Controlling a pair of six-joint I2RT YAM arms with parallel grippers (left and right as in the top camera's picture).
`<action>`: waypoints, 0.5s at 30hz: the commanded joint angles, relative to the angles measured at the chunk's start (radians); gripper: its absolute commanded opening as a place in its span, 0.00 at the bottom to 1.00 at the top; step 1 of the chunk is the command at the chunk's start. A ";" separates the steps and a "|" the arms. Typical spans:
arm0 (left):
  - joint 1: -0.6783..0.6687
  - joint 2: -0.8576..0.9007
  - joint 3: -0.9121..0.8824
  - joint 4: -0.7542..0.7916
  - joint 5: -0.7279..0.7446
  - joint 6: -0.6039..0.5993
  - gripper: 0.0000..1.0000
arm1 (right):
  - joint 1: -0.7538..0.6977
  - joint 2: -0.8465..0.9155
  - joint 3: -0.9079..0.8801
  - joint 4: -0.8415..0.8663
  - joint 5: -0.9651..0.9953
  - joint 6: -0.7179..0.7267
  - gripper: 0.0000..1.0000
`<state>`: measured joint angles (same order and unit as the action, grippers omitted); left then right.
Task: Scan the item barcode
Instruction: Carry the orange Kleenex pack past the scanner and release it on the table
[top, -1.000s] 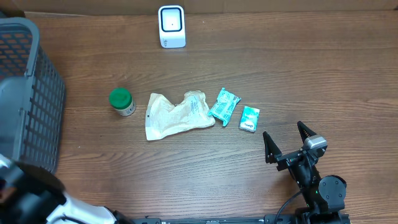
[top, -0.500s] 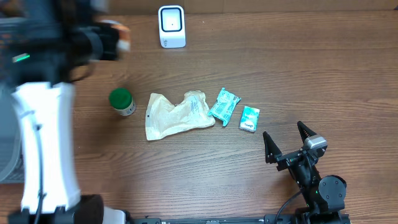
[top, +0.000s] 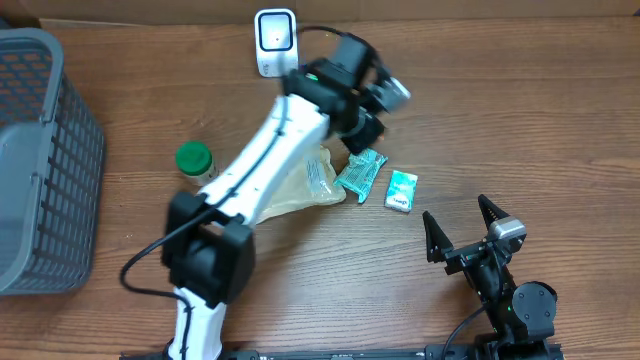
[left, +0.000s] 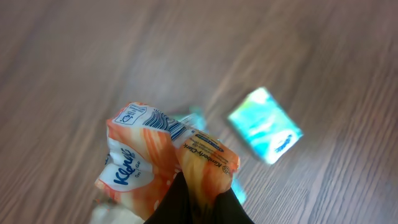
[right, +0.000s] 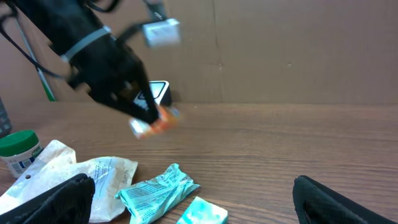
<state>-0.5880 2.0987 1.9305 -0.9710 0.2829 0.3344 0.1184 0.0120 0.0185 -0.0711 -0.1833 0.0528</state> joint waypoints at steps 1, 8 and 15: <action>-0.053 0.036 0.002 0.017 -0.001 0.072 0.05 | -0.002 -0.009 -0.011 0.006 -0.004 0.002 1.00; -0.113 0.085 0.002 0.033 -0.004 0.137 0.04 | -0.002 -0.009 -0.011 0.006 -0.004 0.002 1.00; -0.106 0.100 0.002 0.046 -0.003 0.128 0.94 | -0.002 -0.009 -0.011 0.006 -0.004 0.002 1.00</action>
<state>-0.6987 2.1845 1.9305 -0.9405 0.2798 0.4488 0.1184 0.0120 0.0185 -0.0708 -0.1837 0.0525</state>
